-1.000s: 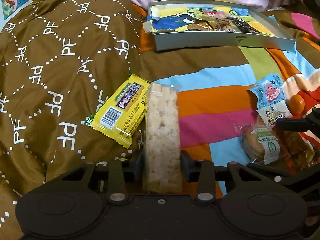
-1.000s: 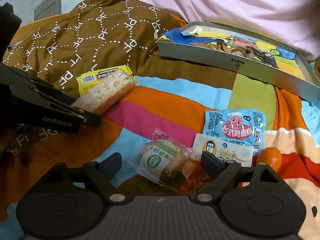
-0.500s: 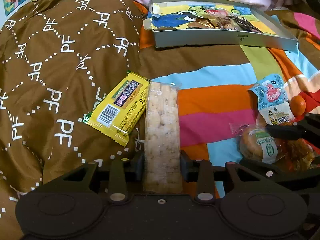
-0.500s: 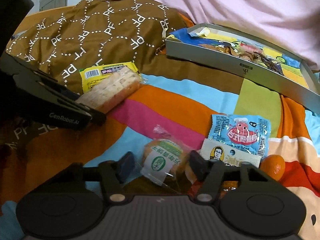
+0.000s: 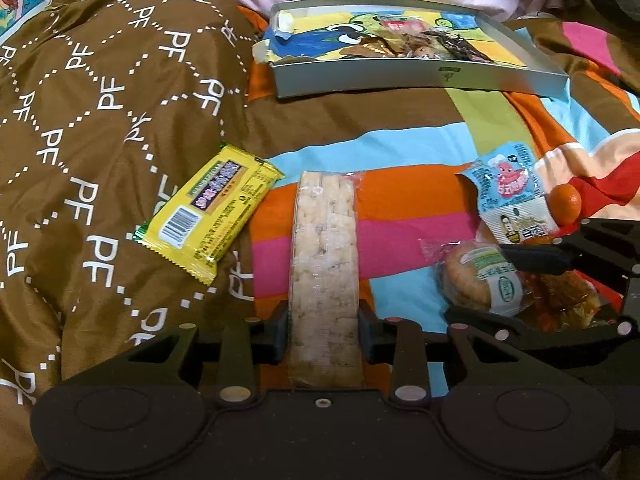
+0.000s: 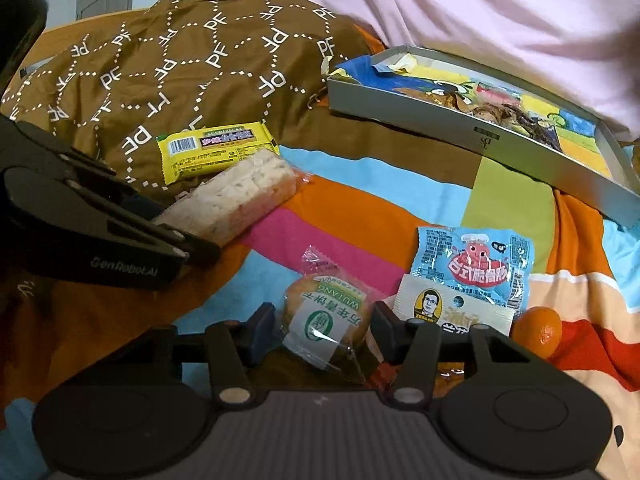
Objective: Organize snacks
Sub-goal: 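Close left gripper on rice cracker bar while right closes on wrapped bun, then carry rice cracker bar and wrapped bun up and over the grey tray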
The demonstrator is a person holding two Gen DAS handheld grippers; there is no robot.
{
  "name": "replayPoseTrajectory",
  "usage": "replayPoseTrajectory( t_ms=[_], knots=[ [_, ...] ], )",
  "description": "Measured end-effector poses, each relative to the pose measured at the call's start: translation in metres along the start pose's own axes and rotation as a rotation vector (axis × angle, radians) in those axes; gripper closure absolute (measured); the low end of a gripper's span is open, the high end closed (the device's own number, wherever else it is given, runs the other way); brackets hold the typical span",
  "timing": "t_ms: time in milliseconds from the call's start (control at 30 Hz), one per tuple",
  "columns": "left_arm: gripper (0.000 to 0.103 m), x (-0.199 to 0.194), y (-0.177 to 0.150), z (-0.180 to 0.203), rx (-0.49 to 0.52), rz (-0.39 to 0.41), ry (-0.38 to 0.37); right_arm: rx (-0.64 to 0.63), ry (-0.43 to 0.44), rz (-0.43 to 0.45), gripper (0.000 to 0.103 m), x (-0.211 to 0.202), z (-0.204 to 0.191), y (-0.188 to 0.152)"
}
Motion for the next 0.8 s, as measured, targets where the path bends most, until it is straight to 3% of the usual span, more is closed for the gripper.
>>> replayPoseTrajectory(
  t_ms=[433, 800],
  knots=[
    [0.068, -0.013, 0.011, 0.007, 0.008, 0.066, 0.019, -0.164, -0.132, 0.105, 0.048, -0.016, -0.014, 0.002],
    [0.069, -0.023, 0.027, 0.023, 0.064, 0.109, 0.08, -0.129, -0.193, 0.165, 0.047, -0.031, 0.0, 0.009]
  ],
)
Point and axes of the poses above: each gripper's, at about its wrist camera, not at the fingertips, and x roughly the way its jaws point, z to its right, y to its top, the point moved 2 cm from there along x, roughly the way its jaws point, and after that the axes turned 4 degrees about -z, right-handed, at the moved point
